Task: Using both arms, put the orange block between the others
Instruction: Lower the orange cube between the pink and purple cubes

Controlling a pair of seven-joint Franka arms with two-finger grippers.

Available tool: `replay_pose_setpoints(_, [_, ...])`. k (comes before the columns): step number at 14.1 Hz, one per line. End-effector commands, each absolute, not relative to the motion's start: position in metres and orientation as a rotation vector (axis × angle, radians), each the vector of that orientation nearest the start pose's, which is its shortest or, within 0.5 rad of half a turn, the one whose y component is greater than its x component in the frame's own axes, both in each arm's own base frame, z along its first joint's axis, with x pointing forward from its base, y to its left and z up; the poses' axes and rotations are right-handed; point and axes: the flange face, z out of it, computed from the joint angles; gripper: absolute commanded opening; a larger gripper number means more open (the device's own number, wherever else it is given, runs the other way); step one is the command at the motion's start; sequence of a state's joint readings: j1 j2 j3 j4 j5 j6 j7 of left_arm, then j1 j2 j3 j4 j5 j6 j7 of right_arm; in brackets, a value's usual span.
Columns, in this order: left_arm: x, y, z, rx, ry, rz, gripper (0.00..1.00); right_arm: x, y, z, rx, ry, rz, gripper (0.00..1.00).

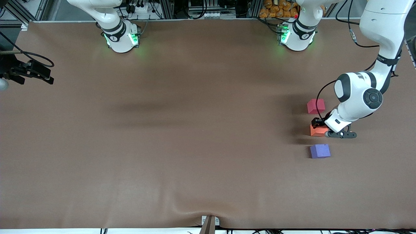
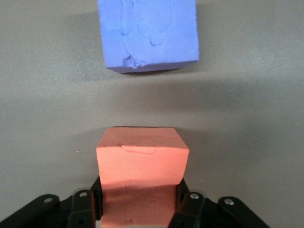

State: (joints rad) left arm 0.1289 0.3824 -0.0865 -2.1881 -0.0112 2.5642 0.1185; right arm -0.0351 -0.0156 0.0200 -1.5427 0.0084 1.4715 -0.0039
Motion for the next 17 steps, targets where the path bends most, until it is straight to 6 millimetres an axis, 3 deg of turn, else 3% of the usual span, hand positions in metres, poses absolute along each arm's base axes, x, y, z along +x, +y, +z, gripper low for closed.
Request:
replay_pose_setpoints(1, [0.5562, 0.0242, 0.2082, -3.18, 0.12, -0.013, 0.18, 0.5415, -0.0034, 0.6403, -3.134, 0.016, 0.094, 1.0])
replay_pose_setpoints(12, [0.5574, 0.0199, 0.2018, -3.184, 0.128, -0.022, 0.22, 0.546, -0.001, 0.6348, -3.134, 0.009, 0.101, 1.0])
replay_pose_setpoints(13, [0.5578, 0.0199, 0.2008, -3.185, 0.128, -0.022, 0.28, 0.5458, -0.0019, 0.6354, -3.134, 0.011, 0.101, 1.0])
replay_pose_setpoints(14, [0.558, 0.0199, 0.1996, -3.185, 0.127, -0.02, 0.51, 0.5456, -0.0019, 0.6353, -3.133, 0.011, 0.103, 1.0])
replay_pose_setpoints(15, [0.5592, 0.02, 0.2007, -3.185, 0.127, -0.024, 0.86, 0.5456, -0.0019, 0.6353, -3.133, 0.011, 0.103, 1.0])
replay_pose_setpoints(16, [0.559, 0.02, 0.1999, -3.185, 0.127, -0.022, 1.0, 0.5458, -0.0019, 0.6354, -3.134, 0.011, 0.101, 1.0])
replay_pose_setpoints(17, [0.5594, 0.0183, 0.1996, -3.185, 0.132, -0.022, 1.0, 0.5452, -0.0043, 0.6368, -3.134, 0.018, 0.099, 1.0])
